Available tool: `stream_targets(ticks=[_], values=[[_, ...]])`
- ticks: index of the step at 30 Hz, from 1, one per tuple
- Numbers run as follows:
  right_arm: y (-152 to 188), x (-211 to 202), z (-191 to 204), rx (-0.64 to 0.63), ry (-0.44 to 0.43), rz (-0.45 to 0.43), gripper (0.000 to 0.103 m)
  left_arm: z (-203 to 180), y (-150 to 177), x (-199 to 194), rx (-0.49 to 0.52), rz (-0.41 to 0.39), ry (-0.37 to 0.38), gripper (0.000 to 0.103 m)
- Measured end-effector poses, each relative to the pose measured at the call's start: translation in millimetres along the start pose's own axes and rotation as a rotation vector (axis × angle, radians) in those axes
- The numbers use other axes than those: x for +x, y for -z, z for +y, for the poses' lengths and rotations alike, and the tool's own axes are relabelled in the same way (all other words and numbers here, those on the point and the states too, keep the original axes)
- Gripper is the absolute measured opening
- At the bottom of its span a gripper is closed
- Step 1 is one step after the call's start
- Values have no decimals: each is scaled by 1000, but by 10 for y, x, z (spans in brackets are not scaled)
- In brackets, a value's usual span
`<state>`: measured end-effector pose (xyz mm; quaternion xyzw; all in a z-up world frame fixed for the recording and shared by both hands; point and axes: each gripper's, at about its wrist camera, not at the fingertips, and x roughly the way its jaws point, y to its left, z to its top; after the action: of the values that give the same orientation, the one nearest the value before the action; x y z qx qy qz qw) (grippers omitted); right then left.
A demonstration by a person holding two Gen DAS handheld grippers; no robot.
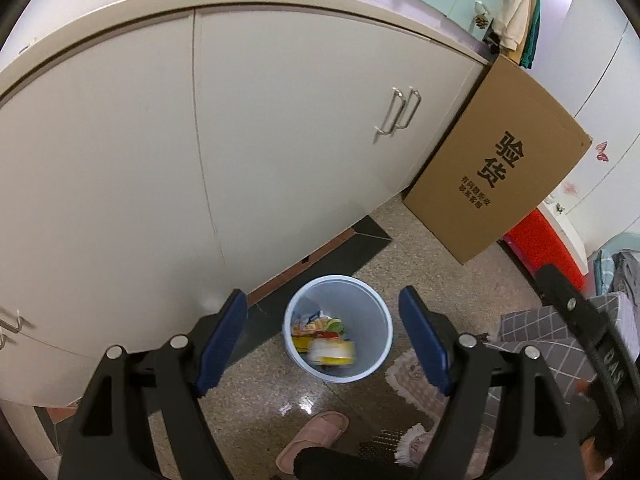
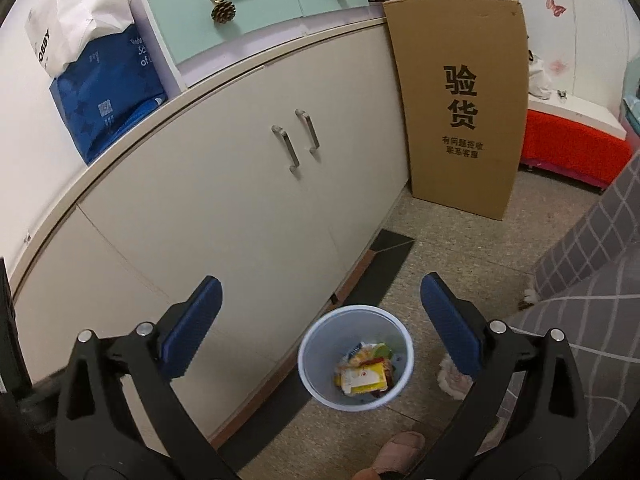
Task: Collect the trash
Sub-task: 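Move both tools back over the table trash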
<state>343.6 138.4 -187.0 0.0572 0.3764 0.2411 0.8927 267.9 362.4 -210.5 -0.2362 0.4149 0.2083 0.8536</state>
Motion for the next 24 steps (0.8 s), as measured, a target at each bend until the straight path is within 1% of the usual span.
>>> stream_targets(ticks=[7, 12, 14, 18, 20, 24], values=[[39, -376, -136, 3, 50, 5, 97, -282, 79, -222, 33, -19, 54, 76], [37, -832, -325, 31, 59, -24, 97, -570, 219, -530, 66, -66, 105, 80], [30, -1034, -412, 39, 63, -40, 97, -736, 307, -684, 84, -83, 134, 80], [38, -1529, -640, 37, 111, -111, 97, -1114, 495, -931, 154, -98, 196, 81], [67, -1787, -808, 47, 147, -147, 97, -1334, 598, -1029, 195, -104, 222, 81], [164, -2239, -1211, 90, 197, -187, 97, -1834, 882, -1240, 290, -113, 280, 82]])
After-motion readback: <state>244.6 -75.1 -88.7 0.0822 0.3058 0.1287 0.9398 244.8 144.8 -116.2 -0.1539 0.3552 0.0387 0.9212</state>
